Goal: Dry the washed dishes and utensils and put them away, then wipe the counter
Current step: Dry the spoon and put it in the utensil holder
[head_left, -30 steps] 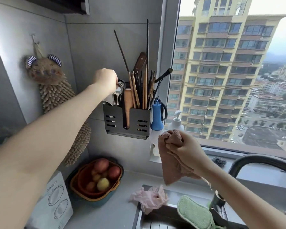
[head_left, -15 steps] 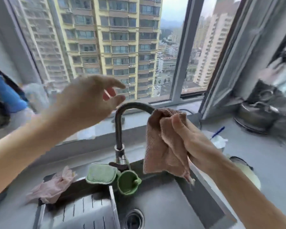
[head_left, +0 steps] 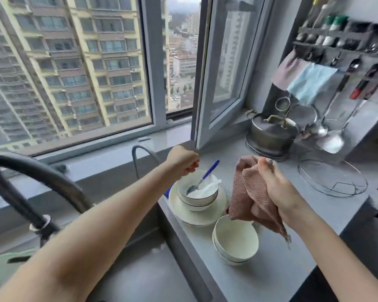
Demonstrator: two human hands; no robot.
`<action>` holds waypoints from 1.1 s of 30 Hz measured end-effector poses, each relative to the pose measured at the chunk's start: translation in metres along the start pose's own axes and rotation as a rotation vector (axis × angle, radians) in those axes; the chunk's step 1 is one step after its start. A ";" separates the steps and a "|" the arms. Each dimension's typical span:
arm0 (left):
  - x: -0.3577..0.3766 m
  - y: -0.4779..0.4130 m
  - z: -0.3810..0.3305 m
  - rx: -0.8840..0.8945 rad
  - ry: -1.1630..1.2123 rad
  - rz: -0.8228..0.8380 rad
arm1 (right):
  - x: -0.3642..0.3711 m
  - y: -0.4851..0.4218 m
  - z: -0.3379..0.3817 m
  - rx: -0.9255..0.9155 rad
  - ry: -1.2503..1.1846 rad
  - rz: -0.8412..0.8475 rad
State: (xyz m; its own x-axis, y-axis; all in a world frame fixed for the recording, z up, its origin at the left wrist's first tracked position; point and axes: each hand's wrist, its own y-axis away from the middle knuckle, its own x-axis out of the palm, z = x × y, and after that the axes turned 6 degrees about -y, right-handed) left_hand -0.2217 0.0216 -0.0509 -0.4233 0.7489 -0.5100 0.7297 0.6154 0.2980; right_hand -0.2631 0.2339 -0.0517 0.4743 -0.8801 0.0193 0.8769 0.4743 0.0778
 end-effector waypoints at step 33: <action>0.003 -0.111 -0.014 0.029 -0.108 -0.084 | -0.037 -0.056 -0.039 -0.036 -0.072 0.028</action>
State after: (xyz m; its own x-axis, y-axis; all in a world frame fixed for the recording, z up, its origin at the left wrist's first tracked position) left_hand -0.3114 -0.0407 -0.0738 -0.4250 0.6630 -0.6163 0.7100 0.6665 0.2273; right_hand -0.3272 0.2409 -0.0953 0.4934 -0.8648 0.0928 0.8660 0.4984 0.0406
